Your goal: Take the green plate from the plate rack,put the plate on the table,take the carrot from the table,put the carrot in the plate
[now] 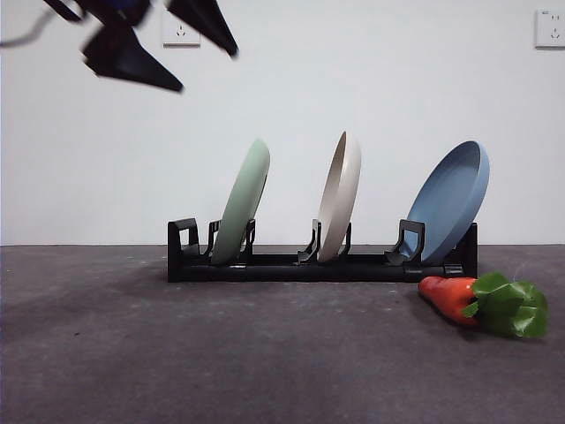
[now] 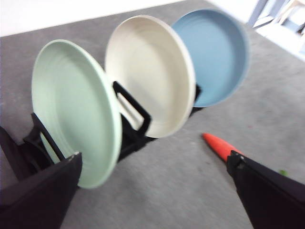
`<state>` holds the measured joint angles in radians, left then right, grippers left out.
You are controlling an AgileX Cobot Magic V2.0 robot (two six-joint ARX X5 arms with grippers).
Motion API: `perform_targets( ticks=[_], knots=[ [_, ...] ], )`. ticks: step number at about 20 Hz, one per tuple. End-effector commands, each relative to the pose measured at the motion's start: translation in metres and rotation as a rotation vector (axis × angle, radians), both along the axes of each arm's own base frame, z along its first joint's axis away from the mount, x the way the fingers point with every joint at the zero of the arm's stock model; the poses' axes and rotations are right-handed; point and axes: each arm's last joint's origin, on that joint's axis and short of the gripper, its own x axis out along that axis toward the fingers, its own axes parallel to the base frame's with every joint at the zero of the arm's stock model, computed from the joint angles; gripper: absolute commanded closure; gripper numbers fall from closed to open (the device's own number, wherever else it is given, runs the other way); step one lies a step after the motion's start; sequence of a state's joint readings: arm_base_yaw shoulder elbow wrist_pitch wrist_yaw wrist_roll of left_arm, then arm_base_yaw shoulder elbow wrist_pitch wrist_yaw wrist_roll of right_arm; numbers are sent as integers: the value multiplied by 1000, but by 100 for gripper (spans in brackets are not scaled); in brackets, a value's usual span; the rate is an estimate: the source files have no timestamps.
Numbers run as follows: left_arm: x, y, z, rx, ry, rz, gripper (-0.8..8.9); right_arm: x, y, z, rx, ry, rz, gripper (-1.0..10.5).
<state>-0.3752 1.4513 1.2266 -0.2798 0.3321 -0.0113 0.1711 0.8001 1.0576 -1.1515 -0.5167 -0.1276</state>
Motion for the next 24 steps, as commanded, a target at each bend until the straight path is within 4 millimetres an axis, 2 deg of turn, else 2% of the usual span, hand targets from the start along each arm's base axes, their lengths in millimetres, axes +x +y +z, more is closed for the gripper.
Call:
perform_targets(
  ticks=[1,6,11,14,17,21,23,24],
  knots=[
    [28,-15,-13,53,-10,3,186,0,0,1,5,-5,0,255],
    [74,-37,-39,76,-43,50,189,0,0,1,6,-3,-1,255],
    [93,-44,-65,87,-49,73,195,0,0,1,6,-4,-1,255],
    [99,-48,-82,97,-22,70,355,0,0,1,6,-4,-1,255],
    [101,-49,-89,104,-5,68,396,0,0,1,5,-4,-1,255],
    [101,-51,-88,82,-5,57,743,0,0,1,5,-5,-2,255],
    [101,-51,-88,70,6,64,822,0,0,1,5,-5,-2,255],
    [101,-51,-88,66,7,65,822,0,0,1,5,-5,-2,255]
  ],
)
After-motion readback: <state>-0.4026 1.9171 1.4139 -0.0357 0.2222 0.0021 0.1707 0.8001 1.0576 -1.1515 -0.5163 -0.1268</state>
